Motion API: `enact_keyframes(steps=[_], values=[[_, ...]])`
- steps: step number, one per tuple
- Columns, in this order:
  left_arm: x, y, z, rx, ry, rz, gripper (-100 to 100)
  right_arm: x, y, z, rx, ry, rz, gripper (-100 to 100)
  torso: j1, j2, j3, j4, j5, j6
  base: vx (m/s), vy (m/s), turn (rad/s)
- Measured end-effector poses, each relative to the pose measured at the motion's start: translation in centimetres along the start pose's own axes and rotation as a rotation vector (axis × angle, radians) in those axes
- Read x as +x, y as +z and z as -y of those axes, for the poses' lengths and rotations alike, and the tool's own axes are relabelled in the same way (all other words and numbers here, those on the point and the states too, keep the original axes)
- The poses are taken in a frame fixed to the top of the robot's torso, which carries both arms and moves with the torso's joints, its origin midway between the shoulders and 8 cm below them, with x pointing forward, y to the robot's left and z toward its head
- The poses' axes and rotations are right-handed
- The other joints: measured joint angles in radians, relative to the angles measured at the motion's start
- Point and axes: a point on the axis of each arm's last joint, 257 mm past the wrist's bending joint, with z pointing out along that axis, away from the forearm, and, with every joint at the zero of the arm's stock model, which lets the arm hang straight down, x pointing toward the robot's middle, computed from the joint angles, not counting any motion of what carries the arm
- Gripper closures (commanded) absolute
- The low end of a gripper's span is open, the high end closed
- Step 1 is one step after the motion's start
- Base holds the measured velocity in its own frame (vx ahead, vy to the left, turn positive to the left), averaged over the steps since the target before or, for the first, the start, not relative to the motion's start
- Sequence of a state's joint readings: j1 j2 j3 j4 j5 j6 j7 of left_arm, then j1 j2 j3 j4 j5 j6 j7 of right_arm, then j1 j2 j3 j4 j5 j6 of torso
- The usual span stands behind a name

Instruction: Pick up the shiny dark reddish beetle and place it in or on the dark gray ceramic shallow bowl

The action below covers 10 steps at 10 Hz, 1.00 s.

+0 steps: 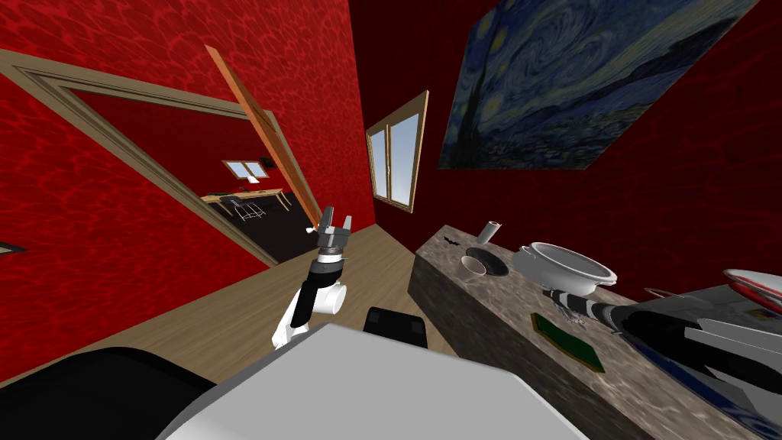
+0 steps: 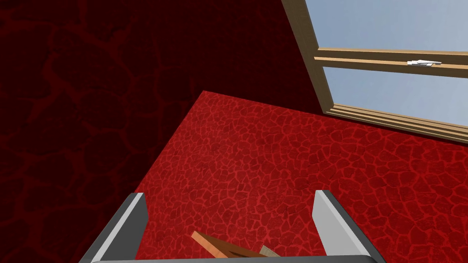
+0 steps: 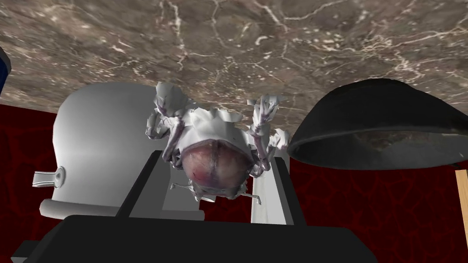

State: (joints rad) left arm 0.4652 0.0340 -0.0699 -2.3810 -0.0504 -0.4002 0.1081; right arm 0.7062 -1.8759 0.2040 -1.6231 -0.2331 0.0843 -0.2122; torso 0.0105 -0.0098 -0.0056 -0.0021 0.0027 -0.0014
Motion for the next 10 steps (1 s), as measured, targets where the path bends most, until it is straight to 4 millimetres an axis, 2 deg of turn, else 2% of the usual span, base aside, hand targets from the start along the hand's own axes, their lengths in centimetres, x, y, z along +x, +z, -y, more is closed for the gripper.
enact_keyframes(steps=[3,6,10], values=[[0.0,0.0,0.0,0.0,0.0,0.0,0,0.1,-0.4,1.6,0.051,0.009,-0.022,100,0.006,-0.007,-0.004,-0.002,0.002,-0.001,0.153,0.09,0.01],[0.0,0.0,0.0,0.0,0.0,0.0,0,-0.5,-0.4,2.0,0.064,0.032,-0.016,100,0.0,0.002,0.001,0.0,0.001,0.001,0.022,0.012,0.007],[0.0,0.0,0.0,0.0,0.0,0.0,0,0.1,-0.6,2.9,0.089,0.059,-0.03,100,0.0,0.003,0.002,0.001,0.001,0.004,0.048,0.038,-0.001]])
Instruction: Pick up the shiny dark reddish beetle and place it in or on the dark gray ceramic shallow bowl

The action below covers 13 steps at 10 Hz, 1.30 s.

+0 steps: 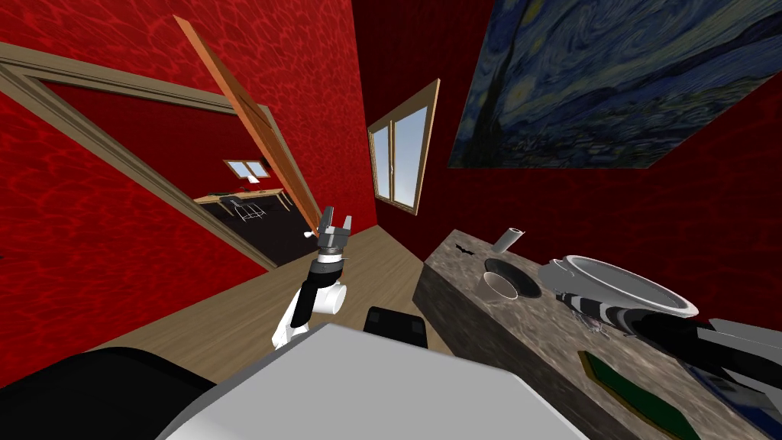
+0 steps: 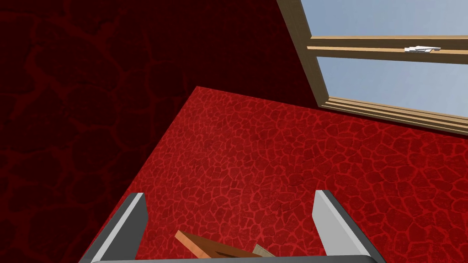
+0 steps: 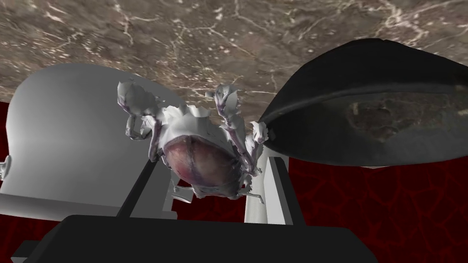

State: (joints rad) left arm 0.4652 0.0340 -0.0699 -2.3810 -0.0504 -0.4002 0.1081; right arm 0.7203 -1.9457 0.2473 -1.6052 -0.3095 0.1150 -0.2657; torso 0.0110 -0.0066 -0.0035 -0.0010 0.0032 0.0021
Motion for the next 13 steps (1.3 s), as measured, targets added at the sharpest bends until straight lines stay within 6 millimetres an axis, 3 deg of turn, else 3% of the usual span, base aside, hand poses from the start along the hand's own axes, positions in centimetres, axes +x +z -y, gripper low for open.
enact_keyframes(steps=[13], values=[[0.0,0.0,0.0,0.0,0.0,0.0,0,0.1,-0.4,3.2,0.095,0.074,-0.021,100,0.0,0.001,0.0,0.0,0.001,0.001,0.066,0.049,0.003]])
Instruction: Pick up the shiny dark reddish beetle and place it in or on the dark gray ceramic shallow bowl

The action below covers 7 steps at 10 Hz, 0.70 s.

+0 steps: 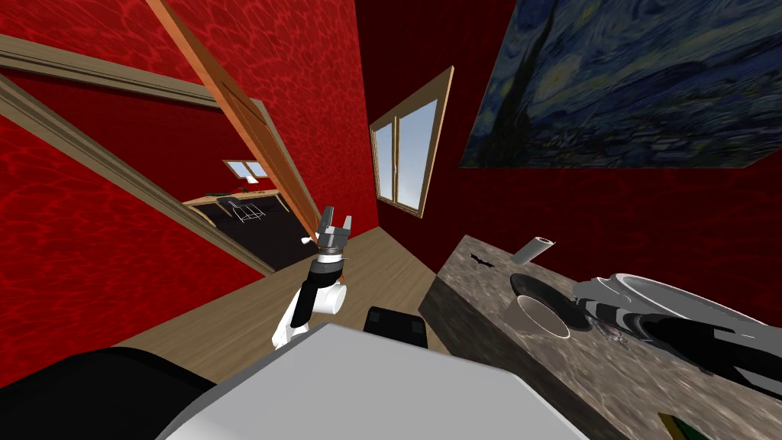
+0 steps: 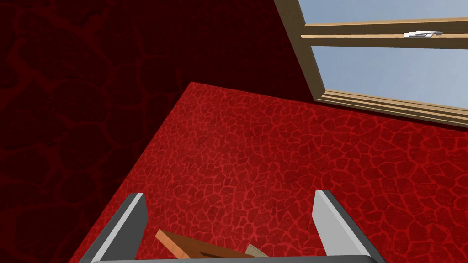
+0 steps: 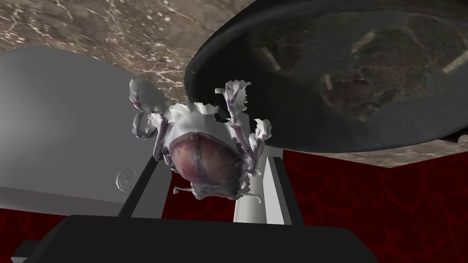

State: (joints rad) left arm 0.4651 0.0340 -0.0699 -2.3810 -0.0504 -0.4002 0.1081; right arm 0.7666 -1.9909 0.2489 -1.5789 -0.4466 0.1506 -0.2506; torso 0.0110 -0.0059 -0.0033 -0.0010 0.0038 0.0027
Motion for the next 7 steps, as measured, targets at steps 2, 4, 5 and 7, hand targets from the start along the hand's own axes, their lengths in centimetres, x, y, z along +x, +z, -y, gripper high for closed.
enact_keyframes(steps=[2,4,5,7], values=[[0.0,0.0,0.0,0.0,0.0,0.0,0,0.2,-0.1,1.3,0.034,0.024,-0.009,100,0.004,-0.005,-0.003,-0.001,0.001,0.0,0.117,0.091,0.0],[0.0,0.0,0.0,0.0,0.0,0.0,0,0.1,-0.2,2.2,0.065,0.047,-0.013,100,0.007,-0.008,-0.004,-0.001,0.002,-0.001,0.143,0.125,0.009],[0.0,0.0,0.0,0.0,0.0,0.0,0,0.1,-0.2,2.8,0.08,0.06,-0.014,100,0.008,-0.008,-0.004,-0.001,0.002,0.0,0.07,0.068,-0.003],[0.0,0.0,0.0,0.0,0.0,0.0,0,0.0,-0.3,3.0,0.086,0.068,-0.013,-100,0.002,-0.001,-0.001,0.0,0.001,0.0,0.014,0.014,0.002]])
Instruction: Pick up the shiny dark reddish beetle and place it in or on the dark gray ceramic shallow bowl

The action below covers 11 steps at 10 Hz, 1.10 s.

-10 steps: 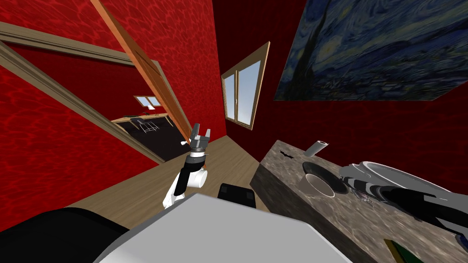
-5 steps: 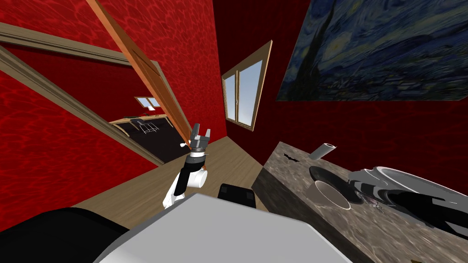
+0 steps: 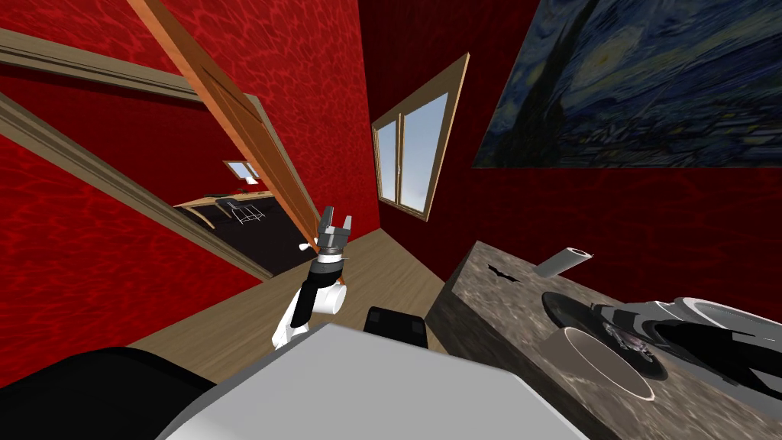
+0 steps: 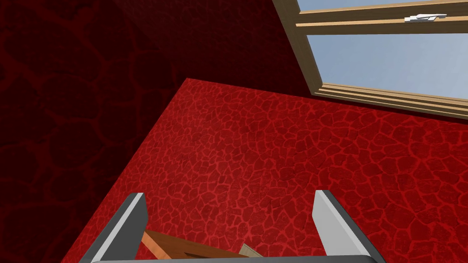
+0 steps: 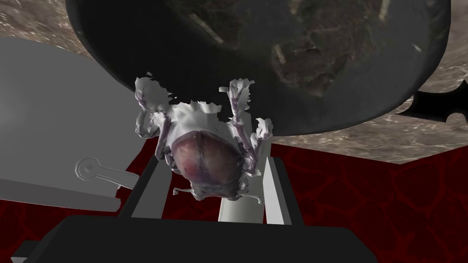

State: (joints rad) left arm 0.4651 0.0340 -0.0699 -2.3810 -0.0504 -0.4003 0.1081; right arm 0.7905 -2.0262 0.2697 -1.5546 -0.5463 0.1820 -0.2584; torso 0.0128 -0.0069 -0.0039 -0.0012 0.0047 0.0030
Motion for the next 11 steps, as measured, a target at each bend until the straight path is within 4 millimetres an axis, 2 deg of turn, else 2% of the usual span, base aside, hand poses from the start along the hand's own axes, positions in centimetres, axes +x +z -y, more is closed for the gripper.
enact_keyframes(steps=[4,5,6,11], values=[[0.0,0.0,0.0,0.0,0.0,0.0,0,0.0,0.0,0.0,0.0,0.0,0.0,-100,-0.003,0.003,0.002,0.001,-0.001,0.0,0.0,0.0,0.0],[0.0,0.0,0.0,0.0,0.0,0.0,0,0.0,0.0,0.0,0.0,0.0,0.0,0,-0.003,0.004,0.002,0.001,-0.001,0.0,0.0,0.0,0.0],[0.0,0.0,0.0,0.0,0.0,0.0,0,0.0,0.0,-0.1,-0.001,0.0,0.001,-100,-0.003,0.004,0.002,0.001,-0.001,0.001,-0.011,-0.021,-0.06],[0.0,0.0,0.0,0.0,0.0,0.0,0,-1.6,-0.9,-2.4,-0.019,-0.012,0.005,-100,-0.005,0.006,0.003,0.001,-0.001,0.001,-0.017,-0.026,-0.043]])
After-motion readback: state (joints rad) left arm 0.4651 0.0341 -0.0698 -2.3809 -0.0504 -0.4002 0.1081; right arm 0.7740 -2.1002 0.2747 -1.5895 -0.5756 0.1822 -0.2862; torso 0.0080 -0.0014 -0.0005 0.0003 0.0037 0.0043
